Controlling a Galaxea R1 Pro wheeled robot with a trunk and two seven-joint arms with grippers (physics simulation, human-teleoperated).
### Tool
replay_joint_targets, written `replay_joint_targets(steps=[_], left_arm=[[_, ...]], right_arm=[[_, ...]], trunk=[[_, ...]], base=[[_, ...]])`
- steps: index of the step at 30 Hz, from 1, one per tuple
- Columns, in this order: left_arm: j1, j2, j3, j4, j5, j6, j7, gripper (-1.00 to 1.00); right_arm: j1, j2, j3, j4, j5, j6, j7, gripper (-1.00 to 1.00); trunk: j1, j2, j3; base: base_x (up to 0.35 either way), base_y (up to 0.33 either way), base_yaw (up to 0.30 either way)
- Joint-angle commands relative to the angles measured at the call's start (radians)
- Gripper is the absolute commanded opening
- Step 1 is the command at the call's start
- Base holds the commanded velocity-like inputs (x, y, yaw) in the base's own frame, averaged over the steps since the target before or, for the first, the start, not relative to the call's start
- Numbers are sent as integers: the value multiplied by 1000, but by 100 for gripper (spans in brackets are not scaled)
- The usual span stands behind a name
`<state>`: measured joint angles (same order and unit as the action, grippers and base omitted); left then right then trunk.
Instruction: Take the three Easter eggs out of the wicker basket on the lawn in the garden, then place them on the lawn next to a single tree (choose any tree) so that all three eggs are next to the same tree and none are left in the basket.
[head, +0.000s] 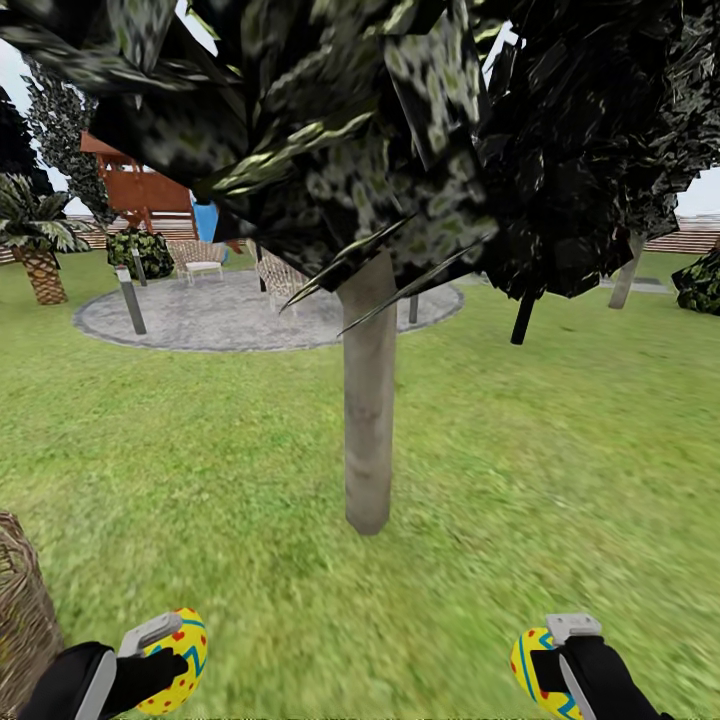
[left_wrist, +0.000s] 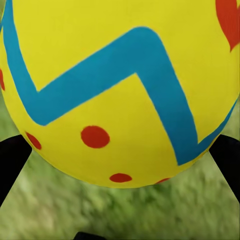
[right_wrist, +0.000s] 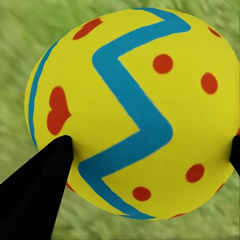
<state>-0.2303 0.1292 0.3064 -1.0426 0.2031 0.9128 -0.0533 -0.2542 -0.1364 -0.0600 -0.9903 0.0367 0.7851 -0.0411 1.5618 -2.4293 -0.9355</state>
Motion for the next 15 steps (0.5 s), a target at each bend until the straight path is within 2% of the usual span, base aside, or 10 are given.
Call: replay_joint_targets(steps=[1, 9, 15], left_arm=[[0, 0, 2, -1, -2, 5, -5, -100], [0, 1, 5, -9, 2, 8, -9, -100], [0, 0, 0, -2, 0, 8, -10, -100]], right_arm=[[0, 0, 0, -1, 3, 5, 0, -100], [0, 0, 0, -2, 3, 5, 0, -100], [0, 3, 0, -1, 3, 5, 0, -100]], trunk=[[4, -8, -4], [34, -64, -29], [39, -71, -40]], base=[[0, 0, 0], [16, 0, 0], [275, 0, 0]])
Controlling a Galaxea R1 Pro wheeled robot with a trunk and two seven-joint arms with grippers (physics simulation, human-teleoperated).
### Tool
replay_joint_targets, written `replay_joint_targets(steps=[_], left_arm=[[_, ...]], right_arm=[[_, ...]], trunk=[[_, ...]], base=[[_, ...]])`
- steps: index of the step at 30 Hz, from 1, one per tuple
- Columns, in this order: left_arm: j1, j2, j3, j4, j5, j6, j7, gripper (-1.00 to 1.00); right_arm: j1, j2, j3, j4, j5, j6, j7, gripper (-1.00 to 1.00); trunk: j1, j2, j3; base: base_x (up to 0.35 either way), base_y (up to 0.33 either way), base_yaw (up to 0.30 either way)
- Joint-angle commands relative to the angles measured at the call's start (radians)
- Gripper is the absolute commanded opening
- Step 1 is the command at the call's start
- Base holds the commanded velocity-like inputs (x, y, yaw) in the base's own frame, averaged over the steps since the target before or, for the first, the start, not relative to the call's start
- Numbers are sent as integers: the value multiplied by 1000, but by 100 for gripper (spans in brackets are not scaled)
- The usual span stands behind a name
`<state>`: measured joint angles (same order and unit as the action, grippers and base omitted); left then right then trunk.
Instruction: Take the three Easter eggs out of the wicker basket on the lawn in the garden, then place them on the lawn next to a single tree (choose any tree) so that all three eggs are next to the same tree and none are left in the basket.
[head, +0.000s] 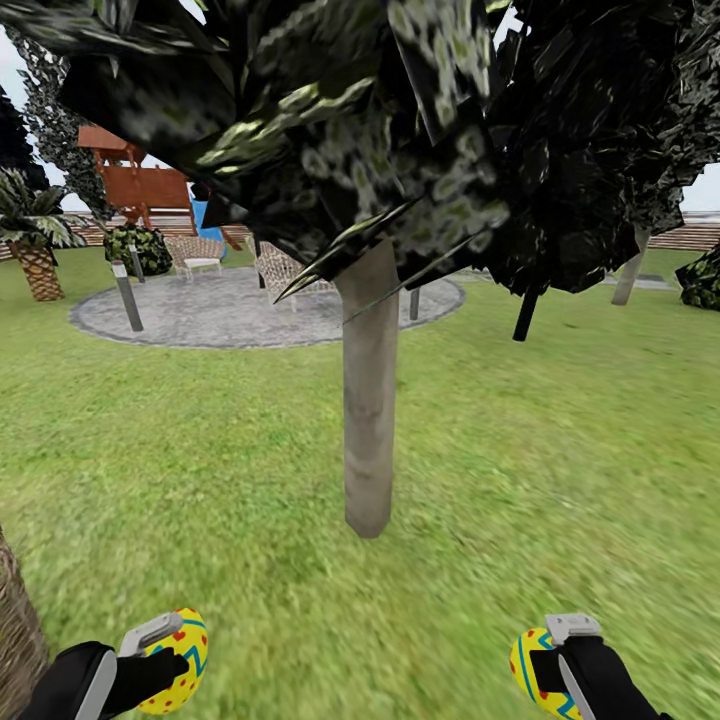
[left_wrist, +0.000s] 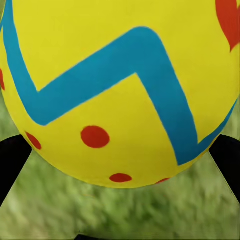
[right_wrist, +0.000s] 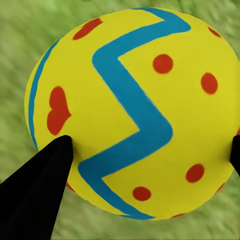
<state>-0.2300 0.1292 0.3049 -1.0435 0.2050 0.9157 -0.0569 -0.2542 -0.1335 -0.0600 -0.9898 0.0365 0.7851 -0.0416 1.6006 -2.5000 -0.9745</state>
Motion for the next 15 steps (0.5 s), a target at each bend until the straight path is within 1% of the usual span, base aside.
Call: replay_joint_targets(steps=[1, 5, 15], left_arm=[[0, 0, 2, 0, -3, 5, -6, -100], [0, -1, 2, 2, -4, 6, -6, -100], [-1, -2, 0, 2, -5, 8, -5, -100]], right_arm=[[0, 0, 0, -1, 3, 5, 0, -100], [0, 0, 1, -1, 3, 5, 0, -100], [0, 0, 2, -1, 3, 5, 0, -100]], trunk=[[1, -1, -5], [3, -2, -21], [7, -4, -59]], base=[[326, 0, 0], [292, 0, 0], [14, 0, 0]])
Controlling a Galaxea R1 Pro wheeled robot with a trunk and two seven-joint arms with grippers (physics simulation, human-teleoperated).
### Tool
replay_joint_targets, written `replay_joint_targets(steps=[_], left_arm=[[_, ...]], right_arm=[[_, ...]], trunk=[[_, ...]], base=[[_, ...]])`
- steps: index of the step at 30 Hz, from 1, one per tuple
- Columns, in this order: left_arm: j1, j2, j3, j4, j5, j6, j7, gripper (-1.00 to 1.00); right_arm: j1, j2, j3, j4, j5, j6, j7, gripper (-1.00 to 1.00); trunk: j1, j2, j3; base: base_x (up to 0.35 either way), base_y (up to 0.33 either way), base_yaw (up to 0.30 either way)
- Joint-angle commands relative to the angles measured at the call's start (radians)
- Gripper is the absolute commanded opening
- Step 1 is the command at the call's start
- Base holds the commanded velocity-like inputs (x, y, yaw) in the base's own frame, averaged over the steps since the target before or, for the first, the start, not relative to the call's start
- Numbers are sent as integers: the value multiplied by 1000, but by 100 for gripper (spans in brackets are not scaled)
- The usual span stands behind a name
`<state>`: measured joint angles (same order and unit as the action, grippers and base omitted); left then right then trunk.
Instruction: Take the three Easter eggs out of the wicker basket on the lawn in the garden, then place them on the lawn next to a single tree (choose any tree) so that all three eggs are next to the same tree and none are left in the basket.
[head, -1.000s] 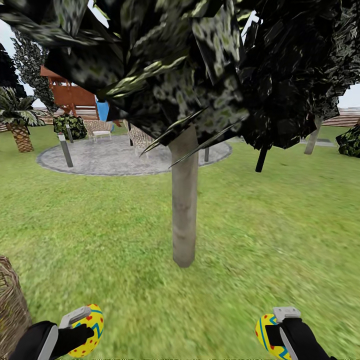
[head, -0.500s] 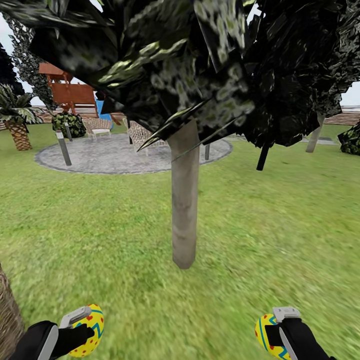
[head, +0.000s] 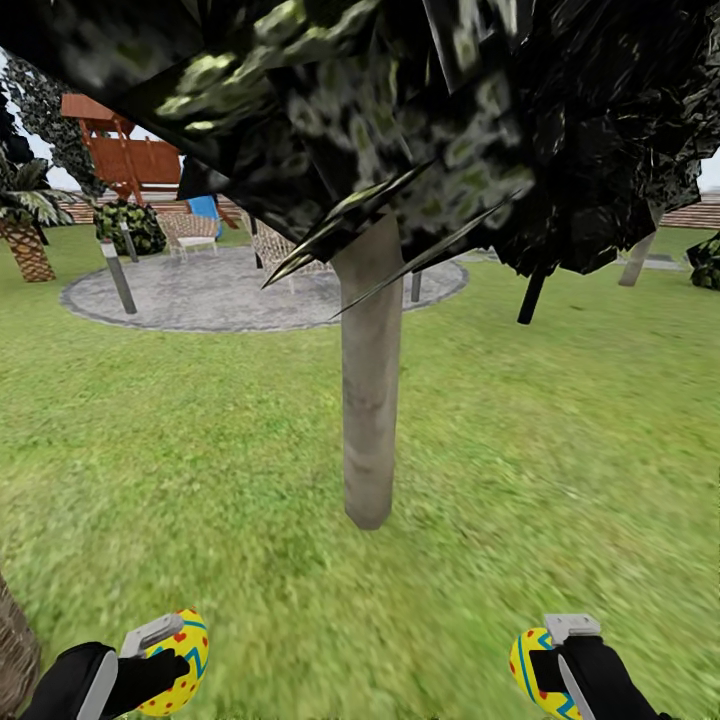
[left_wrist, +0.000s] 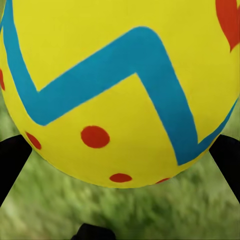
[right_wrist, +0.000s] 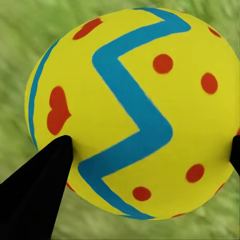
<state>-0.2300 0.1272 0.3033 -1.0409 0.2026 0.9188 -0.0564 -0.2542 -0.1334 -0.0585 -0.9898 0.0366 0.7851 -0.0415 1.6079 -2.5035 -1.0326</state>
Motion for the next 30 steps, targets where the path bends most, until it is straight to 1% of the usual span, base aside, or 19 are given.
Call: replay_joint_targets(steps=[1, 16, 19, 23, 24, 28, 30], left_arm=[[-1, -1, 2, -1, -3, 5, -6, -100], [0, 0, 2, -9, -1, 5, -6, -100], [-1, 1, 2, -6, -2, 5, -6, -100], [-1, 0, 2, -6, -1, 3, -6, -100], [-1, -1, -1, -1, -6, -2, 0, -100], [0, 21, -1, -4, 4, -18, -10, -100], [0, 33, -1, -4, 6, -29, -14, -100]], right_arm=[[0, 0, 0, -1, 3, 5, 0, -100], [0, 0, 0, -3, 2, 5, 1, -100], [0, 0, -1, -3, -7, 4, 2, -100], [0, -2, -1, -1, -8, 2, 2, -100], [0, 4, 5, 4, -13, -4, 2, -100], [0, -18, 27, 27, -3, 8, 4, -100], [0, -11, 30, 38, 2, 1, 3, -100]], trunk=[[0, -1, -5], [7, -4, -63], [8, -5, -75], [10, -6, -90], [10, -6, -90], [10, -6, -90], [10, -6, -90]], base=[[0, 0, 0], [0, 0, 0], [0, 0, 0], [0, 0, 0], [0, 0, 0], [0, 0, 0], [0, 0, 0]])
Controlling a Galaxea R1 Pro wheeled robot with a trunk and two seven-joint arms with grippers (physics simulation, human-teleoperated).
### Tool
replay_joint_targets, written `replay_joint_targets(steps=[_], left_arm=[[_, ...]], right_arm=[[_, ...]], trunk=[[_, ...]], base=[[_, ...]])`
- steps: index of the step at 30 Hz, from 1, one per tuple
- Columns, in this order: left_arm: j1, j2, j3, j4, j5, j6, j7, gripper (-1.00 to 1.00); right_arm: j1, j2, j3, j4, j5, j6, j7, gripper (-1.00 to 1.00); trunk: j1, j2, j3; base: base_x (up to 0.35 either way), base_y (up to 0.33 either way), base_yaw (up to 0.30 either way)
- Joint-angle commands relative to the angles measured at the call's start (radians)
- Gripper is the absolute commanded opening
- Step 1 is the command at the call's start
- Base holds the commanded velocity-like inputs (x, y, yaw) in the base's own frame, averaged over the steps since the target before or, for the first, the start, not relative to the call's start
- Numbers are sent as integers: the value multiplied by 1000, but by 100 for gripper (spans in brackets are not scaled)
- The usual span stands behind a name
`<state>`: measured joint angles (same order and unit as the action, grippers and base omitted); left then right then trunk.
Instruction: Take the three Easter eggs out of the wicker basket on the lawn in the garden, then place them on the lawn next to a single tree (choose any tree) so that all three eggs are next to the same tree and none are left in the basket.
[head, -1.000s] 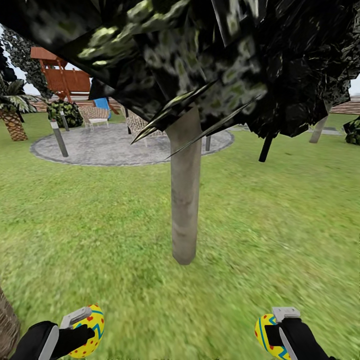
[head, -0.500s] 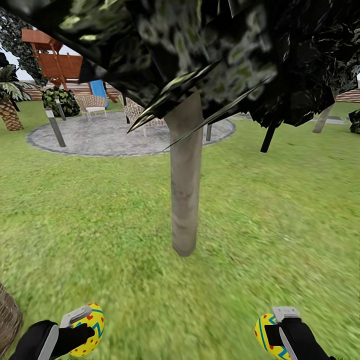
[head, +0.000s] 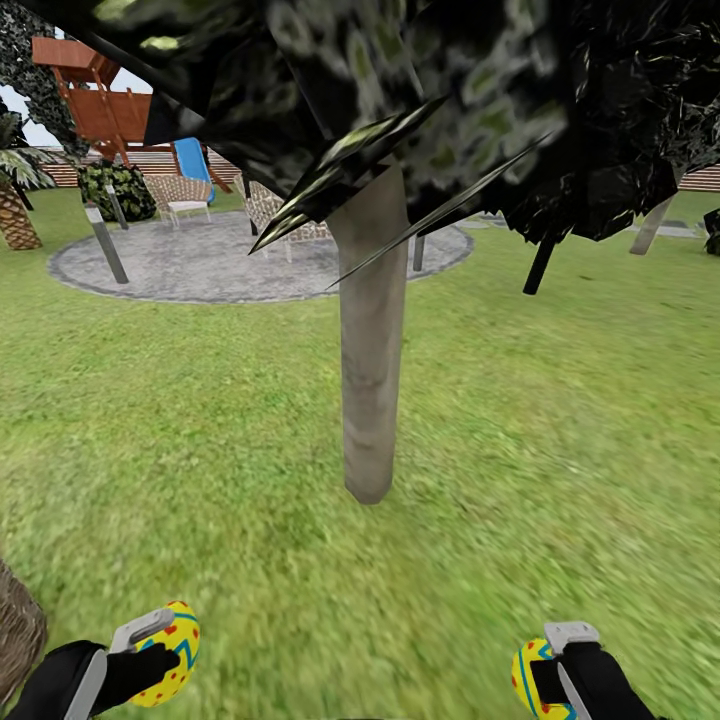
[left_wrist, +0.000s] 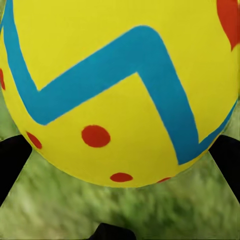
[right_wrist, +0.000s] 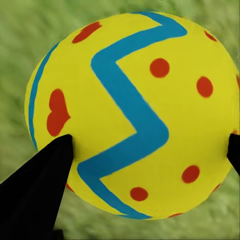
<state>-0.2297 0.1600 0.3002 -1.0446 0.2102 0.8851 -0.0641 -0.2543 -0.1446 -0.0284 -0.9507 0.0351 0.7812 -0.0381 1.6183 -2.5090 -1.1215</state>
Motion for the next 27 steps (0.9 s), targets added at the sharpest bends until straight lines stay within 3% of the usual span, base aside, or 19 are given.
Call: replay_joint_targets(steps=[1, 7, 27], left_arm=[[0, 6, 3, -1, -2, -1, -7, -100], [0, 7, 4, -1, -1, -35, -8, -100], [0, 1, 3, 1, -2, -41, -3, -100]], right_arm=[[0, 1, 0, 5, 4, -1, 0, -100], [0, 2, -1, 16, 4, -10, 0, -100], [0, 2, -1, 0, -9, -10, 0, -100]], trunk=[[0, 0, -1], [0, 0, -1], [9, -5, -78]], base=[[0, 0, 0], [0, 0, 0], [0, 0, 0]])
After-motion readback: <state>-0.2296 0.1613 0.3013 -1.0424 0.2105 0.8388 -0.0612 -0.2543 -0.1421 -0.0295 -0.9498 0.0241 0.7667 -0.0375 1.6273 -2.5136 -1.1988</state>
